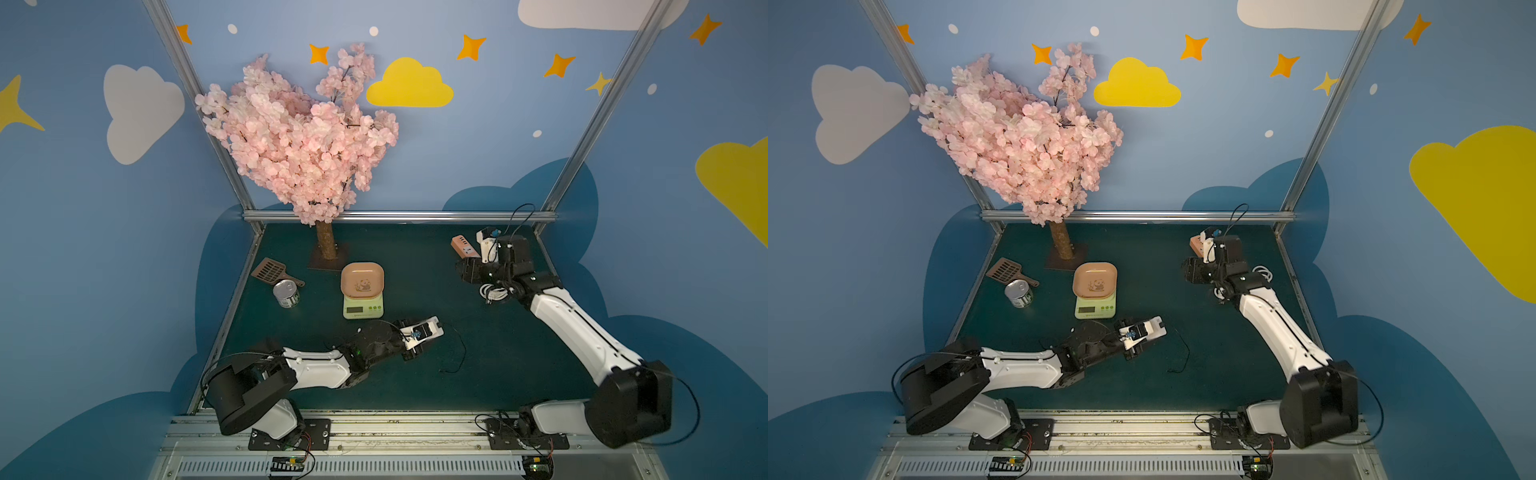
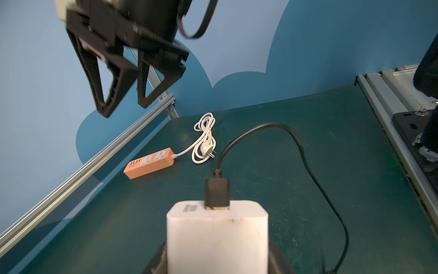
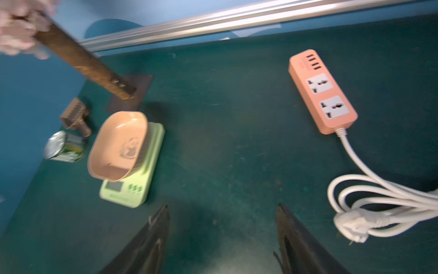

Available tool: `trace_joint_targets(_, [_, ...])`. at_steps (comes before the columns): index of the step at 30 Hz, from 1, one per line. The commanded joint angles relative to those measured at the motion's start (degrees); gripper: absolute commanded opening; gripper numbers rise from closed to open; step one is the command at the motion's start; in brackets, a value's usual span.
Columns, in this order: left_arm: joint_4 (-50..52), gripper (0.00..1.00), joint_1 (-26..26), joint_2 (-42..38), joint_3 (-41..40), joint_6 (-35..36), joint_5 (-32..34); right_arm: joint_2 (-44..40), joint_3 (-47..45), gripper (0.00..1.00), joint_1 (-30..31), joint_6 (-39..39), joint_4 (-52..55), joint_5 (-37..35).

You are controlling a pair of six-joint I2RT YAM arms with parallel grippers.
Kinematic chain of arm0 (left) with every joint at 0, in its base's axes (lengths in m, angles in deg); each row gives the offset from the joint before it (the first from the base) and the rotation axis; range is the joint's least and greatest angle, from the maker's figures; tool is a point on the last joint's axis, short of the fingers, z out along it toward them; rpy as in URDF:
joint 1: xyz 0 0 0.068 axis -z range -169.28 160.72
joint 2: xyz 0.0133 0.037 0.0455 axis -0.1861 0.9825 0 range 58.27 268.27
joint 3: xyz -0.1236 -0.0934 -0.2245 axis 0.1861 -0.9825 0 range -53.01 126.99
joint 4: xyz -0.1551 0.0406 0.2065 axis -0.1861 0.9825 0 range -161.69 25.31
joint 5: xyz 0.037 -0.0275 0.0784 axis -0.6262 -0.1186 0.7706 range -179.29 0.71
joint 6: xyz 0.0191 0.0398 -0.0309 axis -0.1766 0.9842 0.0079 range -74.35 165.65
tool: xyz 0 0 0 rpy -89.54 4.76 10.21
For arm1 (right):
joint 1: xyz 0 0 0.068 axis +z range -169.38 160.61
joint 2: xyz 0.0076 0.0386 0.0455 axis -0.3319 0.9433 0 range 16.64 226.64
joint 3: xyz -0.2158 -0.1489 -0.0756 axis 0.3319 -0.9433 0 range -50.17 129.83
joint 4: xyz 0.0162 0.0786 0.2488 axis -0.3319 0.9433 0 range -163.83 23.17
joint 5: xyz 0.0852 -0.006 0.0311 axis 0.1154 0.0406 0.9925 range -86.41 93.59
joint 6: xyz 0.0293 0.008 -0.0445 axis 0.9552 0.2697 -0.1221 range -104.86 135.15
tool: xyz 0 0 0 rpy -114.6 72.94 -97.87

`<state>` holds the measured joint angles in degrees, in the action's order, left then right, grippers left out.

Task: Charge the electronic scale
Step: Move the socket to the center of the board.

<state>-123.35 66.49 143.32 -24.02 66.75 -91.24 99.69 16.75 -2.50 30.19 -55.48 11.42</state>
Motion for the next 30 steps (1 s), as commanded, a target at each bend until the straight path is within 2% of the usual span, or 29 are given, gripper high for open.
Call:
trace_joint_targets(1, [1.66,0.24,0.61,-3.54,-0.09,-1.15,-1.11,7.46,6.76,0.70,-2.51,-0.28,-1.87,-3.62])
trace_joint_targets(13, [6.61,0.24,3.86,-8.01,-0.19,-0.64,0.41,36.62,31.44,0.75,-9.46,0.20,2.72,-2.83])
trace_joint_targets(17, [7.40,0.24,4.94,-8.70,0.10,-0.62,0.53,45.36,42.33,0.76,-11.41,0.55,7.91,1.94])
trace_joint_targets(22, [9.76,0.24,6.53,-9.15,1.31,0.23,1.57,54.53,51.76,0.75,-13.02,0.57,9.41,8.60])
trace_joint_targets(30, [11.83,0.23,7.84,-9.03,2.20,1.63,3.56,64.26,65.56,0.66,-11.92,-1.57,15.45,17.44])
